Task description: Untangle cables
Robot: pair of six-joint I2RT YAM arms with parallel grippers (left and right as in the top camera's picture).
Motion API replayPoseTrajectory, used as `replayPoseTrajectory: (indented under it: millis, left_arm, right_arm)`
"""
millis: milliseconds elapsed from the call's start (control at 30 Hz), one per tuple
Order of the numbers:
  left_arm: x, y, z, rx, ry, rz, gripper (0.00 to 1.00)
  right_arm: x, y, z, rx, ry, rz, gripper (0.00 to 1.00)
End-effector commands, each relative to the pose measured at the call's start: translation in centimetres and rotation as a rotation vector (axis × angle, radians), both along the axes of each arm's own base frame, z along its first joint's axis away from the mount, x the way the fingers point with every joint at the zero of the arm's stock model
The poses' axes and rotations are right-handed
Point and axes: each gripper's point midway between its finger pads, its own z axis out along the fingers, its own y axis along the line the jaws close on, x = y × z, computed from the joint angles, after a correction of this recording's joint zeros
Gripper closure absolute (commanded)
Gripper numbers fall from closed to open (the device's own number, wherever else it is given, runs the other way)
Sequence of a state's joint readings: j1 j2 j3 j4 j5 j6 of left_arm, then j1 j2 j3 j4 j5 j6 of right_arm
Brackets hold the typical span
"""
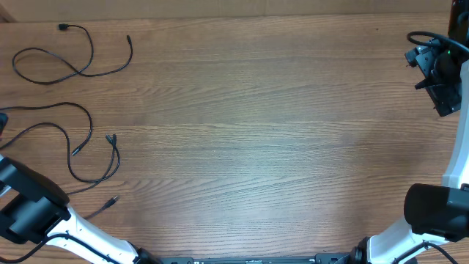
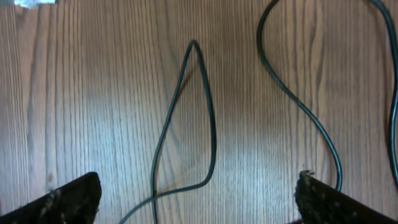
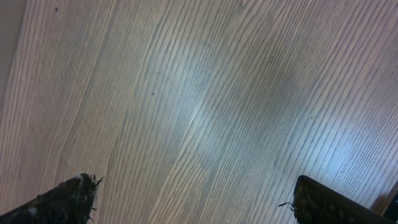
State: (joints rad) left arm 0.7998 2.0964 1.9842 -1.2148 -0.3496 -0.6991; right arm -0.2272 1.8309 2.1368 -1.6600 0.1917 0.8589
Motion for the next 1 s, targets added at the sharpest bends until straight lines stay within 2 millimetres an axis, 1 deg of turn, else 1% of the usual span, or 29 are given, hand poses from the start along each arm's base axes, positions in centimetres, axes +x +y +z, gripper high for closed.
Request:
replayPoseTrajectory:
  millis: [0, 100, 300, 433, 467, 600, 700, 767, 833, 900, 967]
  left_arm:
    - [-1.3, 0.2, -0.3, -0.026, 0.002, 0.023, 0.0]
    - [-2.6, 0.8, -0.8, -0.044, 0.005, 0.054, 0.0]
    - [-5.3, 2.4, -1.0, -0.05, 0.004, 0.124, 0.0]
    - [-6.5, 2.8, -2.2, -0.081, 0.025, 0.136, 0.0]
    - [-6.6, 2.8, -2.7, -0.091, 0.036, 0.129, 0.0]
    - [-7.4, 2.2, -5.5, -0.136, 0.073, 0.126, 0.0]
    - [-7.7, 1.6, -7.5, -0.153, 0.089, 0.118, 0.02]
    - [-8.0, 1.2, -8.9, -0.163, 0.095, 0.118, 0.04]
    - [-8.1, 1.0, -10.0, -0.164, 0.096, 0.117, 0.1]
    - [-7.7, 1.0, -11.1, -0.17, 0.08, 0.073, 0.16]
    - [-6.6, 0.8, -12.3, -0.19, 0.034, 0.004, 0.17]
  right_arm:
    - [-0.1, -0.2, 0.2, -0.019, -0.003, 0.0, 0.0]
    - [-0.1, -0.2, 0.2, -0.019, -0.003, 0.0, 0.0]
    - [-0.1, -0.2, 0.2, -0.019, -0.003, 0.0, 0.0]
    - [-0.1, -0.2, 0.2, -0.019, -0.003, 0.0, 0.0]
    - [-0.1, -0.2, 0.2, -0.019, -0.003, 0.0, 0.0]
    - [-0.1, -0.2, 0.2, -0.019, -0.003, 0.0, 0.0]
    - [-0.1, -0.2, 0.2, -0.019, -0.003, 0.0, 0.0]
    - [-0.1, -0.2, 0.2, -0.019, -0.003, 0.0, 0.0]
    - [-0.1, -0.2, 0.2, -0.019, -0.003, 0.0, 0.0]
    - [-0.1, -0.2, 0.2, -0.019, -0.003, 0.0, 0.0]
    - [-0.1, -0.2, 0.2, -0.019, -0.003, 0.0, 0.0]
